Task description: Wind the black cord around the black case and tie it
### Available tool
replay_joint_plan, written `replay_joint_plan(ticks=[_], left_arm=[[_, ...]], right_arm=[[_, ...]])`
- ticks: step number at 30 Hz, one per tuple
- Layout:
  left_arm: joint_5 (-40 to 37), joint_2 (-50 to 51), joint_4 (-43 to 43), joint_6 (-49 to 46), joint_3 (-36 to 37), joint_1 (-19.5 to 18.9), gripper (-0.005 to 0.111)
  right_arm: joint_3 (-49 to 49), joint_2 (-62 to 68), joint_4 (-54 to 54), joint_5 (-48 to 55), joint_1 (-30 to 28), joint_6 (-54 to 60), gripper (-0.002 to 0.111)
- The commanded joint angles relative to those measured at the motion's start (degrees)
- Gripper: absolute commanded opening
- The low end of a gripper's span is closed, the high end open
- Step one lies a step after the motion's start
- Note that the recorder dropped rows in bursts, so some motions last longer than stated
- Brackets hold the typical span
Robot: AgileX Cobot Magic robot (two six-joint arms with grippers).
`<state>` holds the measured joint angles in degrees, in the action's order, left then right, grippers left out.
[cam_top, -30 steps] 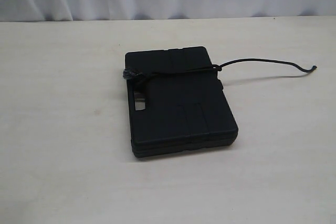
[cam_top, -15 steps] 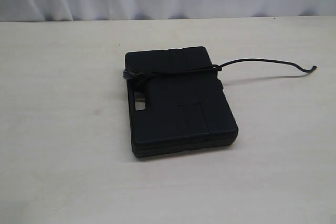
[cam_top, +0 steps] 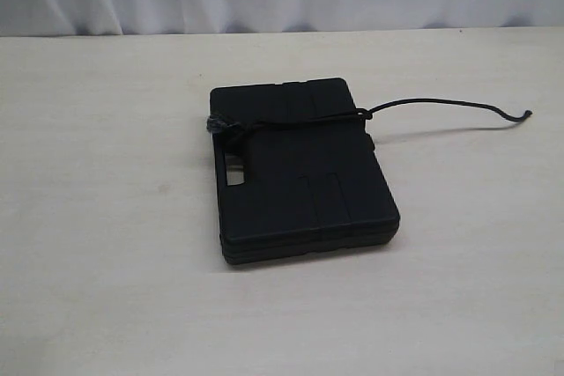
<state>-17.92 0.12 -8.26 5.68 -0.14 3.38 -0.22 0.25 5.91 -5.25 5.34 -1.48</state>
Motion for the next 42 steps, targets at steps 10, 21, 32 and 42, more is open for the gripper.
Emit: replay_joint_plan(ticks=[10, 21, 32, 42], left_arm=[[0.2, -0.12, -0.02, 0.31, 0.14, 0.35, 0.0], [0.2, -0.12, -0.02, 0.31, 0.14, 0.35, 0.0], [0.2, -0.12, -0.02, 0.31, 0.14, 0.35, 0.0], [0.2, -0.12, -0.02, 0.31, 0.14, 0.35, 0.0]], right_arm=[[0.22, -0.25, -5.25, 22.43, 0.12, 8.05, 0.004], [0.22, -0.25, -5.25, 24.95, 0.12, 6.63, 0.004], [0.22, -0.25, -5.21, 25.48, 0.12, 5.8, 0.004], [0.22, -0.25, -5.21, 25.23, 0.12, 4.31, 0.004]])
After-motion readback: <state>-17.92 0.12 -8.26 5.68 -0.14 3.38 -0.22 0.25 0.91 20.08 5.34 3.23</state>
